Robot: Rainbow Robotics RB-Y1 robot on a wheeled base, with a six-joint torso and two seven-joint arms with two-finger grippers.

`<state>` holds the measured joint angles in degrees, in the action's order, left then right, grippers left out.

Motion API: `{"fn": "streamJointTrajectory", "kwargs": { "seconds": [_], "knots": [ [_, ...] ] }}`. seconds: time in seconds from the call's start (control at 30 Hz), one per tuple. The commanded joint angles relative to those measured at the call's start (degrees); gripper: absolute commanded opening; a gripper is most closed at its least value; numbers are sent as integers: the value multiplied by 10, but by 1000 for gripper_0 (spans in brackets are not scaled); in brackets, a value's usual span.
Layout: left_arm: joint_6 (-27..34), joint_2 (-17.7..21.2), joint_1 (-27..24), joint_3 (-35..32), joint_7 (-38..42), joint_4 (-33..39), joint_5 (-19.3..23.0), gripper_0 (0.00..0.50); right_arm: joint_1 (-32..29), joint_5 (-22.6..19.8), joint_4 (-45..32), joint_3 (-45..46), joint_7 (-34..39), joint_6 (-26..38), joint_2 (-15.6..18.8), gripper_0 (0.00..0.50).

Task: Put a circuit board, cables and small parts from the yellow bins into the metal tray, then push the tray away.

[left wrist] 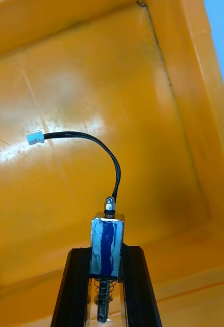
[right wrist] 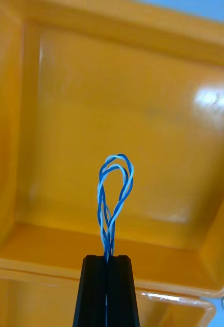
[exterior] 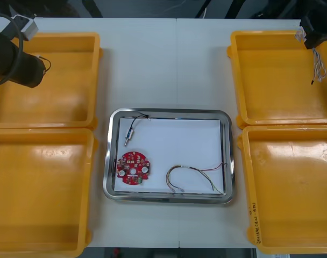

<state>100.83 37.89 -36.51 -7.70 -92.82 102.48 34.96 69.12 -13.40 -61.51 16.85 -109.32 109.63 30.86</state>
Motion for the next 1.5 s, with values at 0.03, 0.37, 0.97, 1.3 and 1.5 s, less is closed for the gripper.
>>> {"fn": "streamJointTrajectory", "kwargs": {
  "seconds": [0.03,0.37,0.97,1.3,1.5],
  "knots": [
    [47,-56,6,-19,83,70,-35,0,-38,-20,-105,-14,-1,4,13,0],
    [92,-110,6,9,104,156,-55,0,-134,-92,-271,-73,1,4,13,0],
    [92,-118,6,23,120,163,-29,0,-158,-215,-434,-263,1,4,13,0],
    [92,-116,7,19,122,160,-30,0,-158,-305,-478,-332,-2,4,13,0],
    [92,-115,7,17,123,158,-31,0,-163,-341,-511,-382,-6,4,12,0]
  ]
}}
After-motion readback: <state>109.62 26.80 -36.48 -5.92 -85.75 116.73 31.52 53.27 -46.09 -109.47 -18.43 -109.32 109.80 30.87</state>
